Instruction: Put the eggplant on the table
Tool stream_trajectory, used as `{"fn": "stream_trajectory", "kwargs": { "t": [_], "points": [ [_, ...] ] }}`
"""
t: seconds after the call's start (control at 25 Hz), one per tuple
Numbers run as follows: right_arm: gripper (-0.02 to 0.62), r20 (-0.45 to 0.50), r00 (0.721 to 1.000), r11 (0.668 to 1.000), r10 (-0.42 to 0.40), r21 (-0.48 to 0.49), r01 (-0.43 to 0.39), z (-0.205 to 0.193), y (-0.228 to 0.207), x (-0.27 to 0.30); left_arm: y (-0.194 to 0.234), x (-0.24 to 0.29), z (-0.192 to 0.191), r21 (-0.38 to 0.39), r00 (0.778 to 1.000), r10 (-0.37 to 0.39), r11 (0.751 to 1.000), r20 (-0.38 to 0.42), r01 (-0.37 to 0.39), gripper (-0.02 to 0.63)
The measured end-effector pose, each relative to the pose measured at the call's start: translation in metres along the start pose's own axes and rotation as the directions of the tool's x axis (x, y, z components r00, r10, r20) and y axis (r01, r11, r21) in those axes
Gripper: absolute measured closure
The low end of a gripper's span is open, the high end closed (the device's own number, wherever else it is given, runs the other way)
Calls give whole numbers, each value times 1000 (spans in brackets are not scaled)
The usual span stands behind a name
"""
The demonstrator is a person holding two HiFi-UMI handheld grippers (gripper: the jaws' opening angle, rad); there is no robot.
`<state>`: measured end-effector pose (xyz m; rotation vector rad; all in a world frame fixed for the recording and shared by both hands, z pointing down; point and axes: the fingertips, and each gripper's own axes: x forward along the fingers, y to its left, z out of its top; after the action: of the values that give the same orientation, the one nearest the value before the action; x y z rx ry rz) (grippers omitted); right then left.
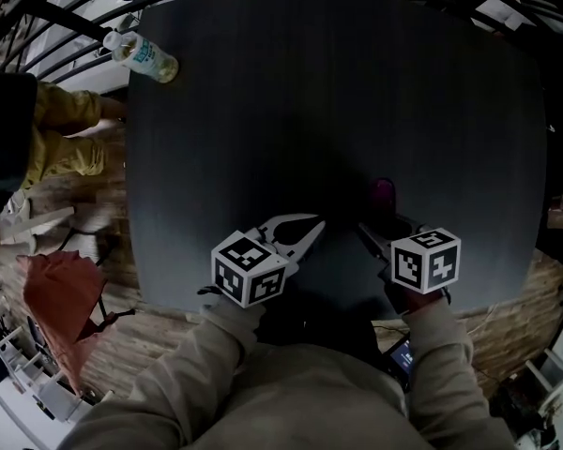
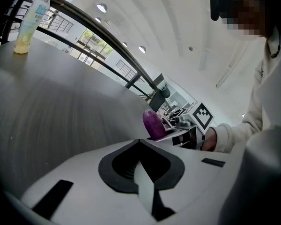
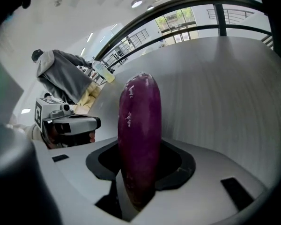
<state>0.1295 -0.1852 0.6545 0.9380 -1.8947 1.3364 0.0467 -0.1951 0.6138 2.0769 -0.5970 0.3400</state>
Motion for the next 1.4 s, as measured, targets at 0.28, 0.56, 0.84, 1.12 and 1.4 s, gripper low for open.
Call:
{"fn": "stream_trajectory", "kwargs": {
  "t": [0.28,0.56,0.84,1.12,1.4],
  "points": [
    [416,-4,1000,1000,-5,28,6,-14,-3,3,8,10,-14,-13,1000,6,1000,-20,-7,601],
    [416,1,1000,999,-4,41,3,-17,-5,5,13,14,-21,-25,999,6,1000,-35,-7,601],
    [414,-5,1000,999,-28,26,28,-20,-9,6,9,16,-22,-22,999,2,1000,-33,-3,601],
    [368,-21,998,998,-59,18,59,-23,-15,5,8,13,-16,-26,1000,3,1000,-16,-4,601],
    [333,-32,996,996,-89,25,89,-25,-21,7,12,10,-16,-37,1000,9,999,-14,-9,601]
  ]
}}
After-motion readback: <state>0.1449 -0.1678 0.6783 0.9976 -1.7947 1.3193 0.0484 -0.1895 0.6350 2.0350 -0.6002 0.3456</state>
